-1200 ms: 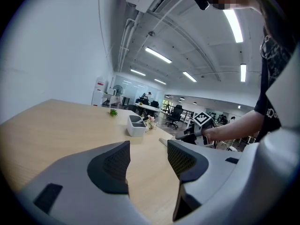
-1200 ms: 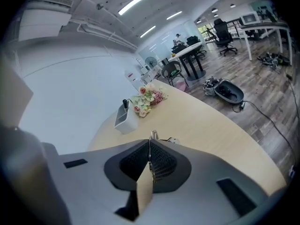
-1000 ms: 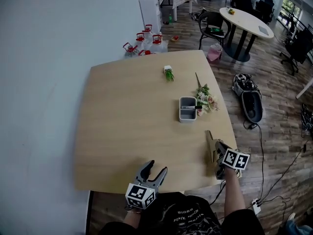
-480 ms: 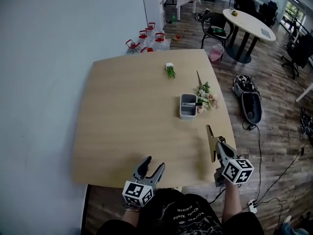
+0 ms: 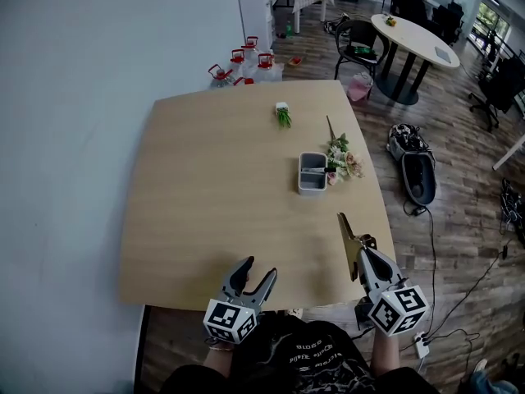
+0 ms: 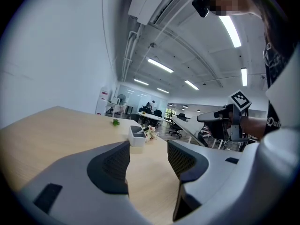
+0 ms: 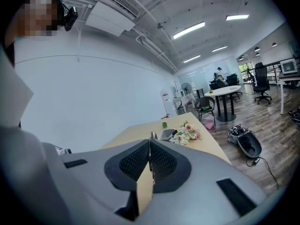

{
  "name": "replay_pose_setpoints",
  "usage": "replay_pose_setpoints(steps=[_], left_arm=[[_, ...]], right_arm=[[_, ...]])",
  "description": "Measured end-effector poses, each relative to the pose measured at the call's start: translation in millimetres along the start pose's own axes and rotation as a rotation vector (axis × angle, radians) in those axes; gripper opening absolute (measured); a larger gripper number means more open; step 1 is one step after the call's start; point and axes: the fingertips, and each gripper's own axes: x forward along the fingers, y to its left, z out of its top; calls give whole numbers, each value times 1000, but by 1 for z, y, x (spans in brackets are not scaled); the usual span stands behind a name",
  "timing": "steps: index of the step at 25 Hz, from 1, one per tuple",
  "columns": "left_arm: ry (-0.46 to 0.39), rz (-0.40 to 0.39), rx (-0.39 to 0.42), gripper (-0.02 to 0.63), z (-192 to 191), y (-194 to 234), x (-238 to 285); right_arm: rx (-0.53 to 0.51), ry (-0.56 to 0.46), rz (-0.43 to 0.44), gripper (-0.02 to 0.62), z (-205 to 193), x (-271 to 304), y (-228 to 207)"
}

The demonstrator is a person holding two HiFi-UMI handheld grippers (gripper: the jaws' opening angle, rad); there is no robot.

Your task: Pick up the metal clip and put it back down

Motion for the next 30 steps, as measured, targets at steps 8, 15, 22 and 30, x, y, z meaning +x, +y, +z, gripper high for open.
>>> replay_pose_setpoints(steps=[8, 15, 22, 30], left_arm=[[-3, 21, -11, 247, 2, 9, -5], [-32, 67, -18, 247, 6, 26, -17], [-60, 141, -32, 247, 9, 50, -43], [-96, 236, -60, 247, 12, 79, -68]], right_arm=[[-47, 41, 56, 18, -7, -3, 29], [-91, 45, 153, 18, -7, 23, 68], [-113, 60, 286, 18, -6, 58, 113], [-145, 93, 415, 18, -9, 102, 161]])
